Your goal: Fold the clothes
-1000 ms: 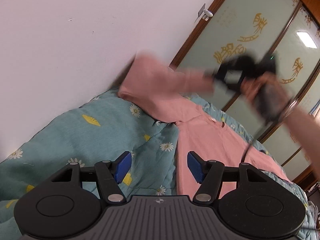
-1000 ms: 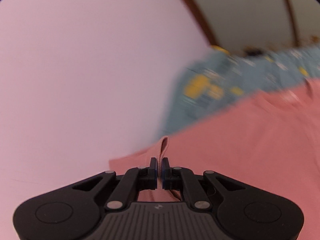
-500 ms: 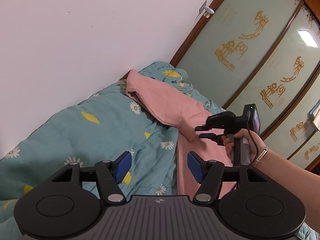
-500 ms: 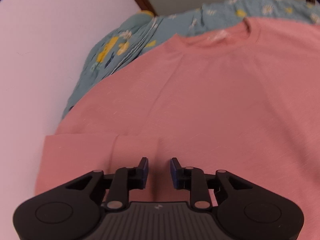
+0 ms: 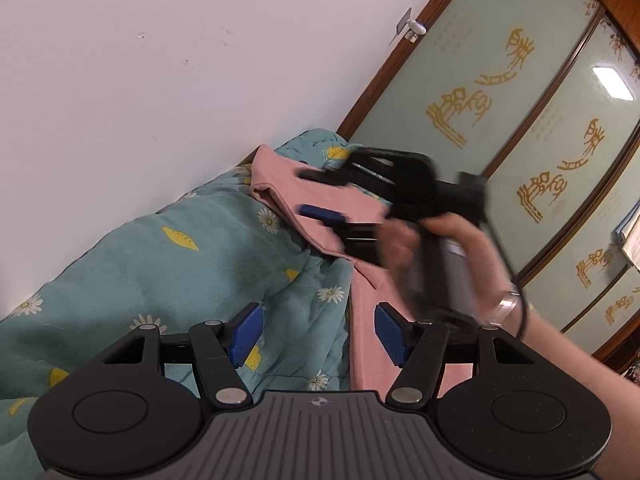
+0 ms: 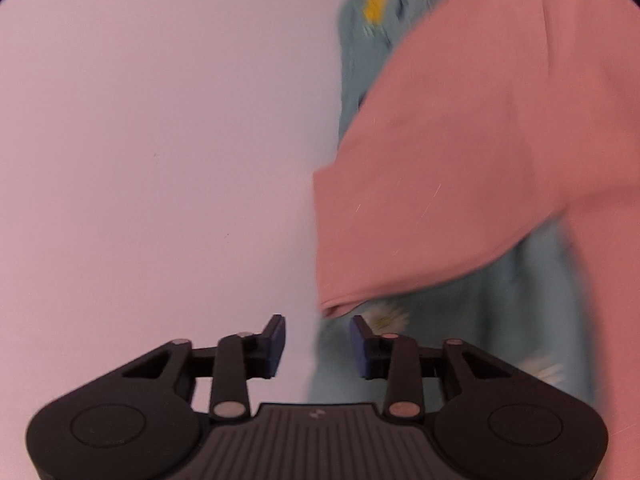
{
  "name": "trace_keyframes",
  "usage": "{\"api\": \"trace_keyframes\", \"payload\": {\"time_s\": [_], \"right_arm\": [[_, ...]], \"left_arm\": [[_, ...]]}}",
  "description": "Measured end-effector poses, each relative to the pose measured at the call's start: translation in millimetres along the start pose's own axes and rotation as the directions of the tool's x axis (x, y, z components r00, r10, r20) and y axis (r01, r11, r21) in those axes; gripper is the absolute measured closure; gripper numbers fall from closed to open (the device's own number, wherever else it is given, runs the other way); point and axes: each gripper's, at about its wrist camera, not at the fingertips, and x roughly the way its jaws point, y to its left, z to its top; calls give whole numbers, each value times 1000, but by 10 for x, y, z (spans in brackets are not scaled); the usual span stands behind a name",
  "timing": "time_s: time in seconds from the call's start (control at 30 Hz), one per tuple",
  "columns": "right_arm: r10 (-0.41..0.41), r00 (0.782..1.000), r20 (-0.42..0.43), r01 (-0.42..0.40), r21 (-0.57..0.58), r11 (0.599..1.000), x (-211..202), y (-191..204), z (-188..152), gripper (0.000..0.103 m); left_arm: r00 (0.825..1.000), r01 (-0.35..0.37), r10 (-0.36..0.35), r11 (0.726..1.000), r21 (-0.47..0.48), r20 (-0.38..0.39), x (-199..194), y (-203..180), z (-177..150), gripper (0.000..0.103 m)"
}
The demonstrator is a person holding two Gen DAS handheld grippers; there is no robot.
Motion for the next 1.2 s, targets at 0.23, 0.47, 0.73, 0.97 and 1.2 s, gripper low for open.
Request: {"api": "trace_keyframes", "payload": {"time_s": [0.23,0.47,0.73,0.97,1.2], "right_arm": [[-96,983,159,85,75,994,298,12,16,67],[-66,977,203,57,51,997,366,97,89,100],[13,991,133,-41,206,978,578,92,-92,92],[48,997,59,-61,249,967,394,-5,-29,71],[53,993,106,-65,117,991,-347,-40,286,70]], "left_arm": [[1000,29,-29,999,-32,3,-9,71,11,41],[999,47,-47,997,-61,-6,15,122,17,41],[999,40,-41,997,-59,-9,27,106,12,41],[999,44,-44,998,-46,-11,33,81,12,39],[999,45,-46,998,-47,-9,30,103,28,39]]}}
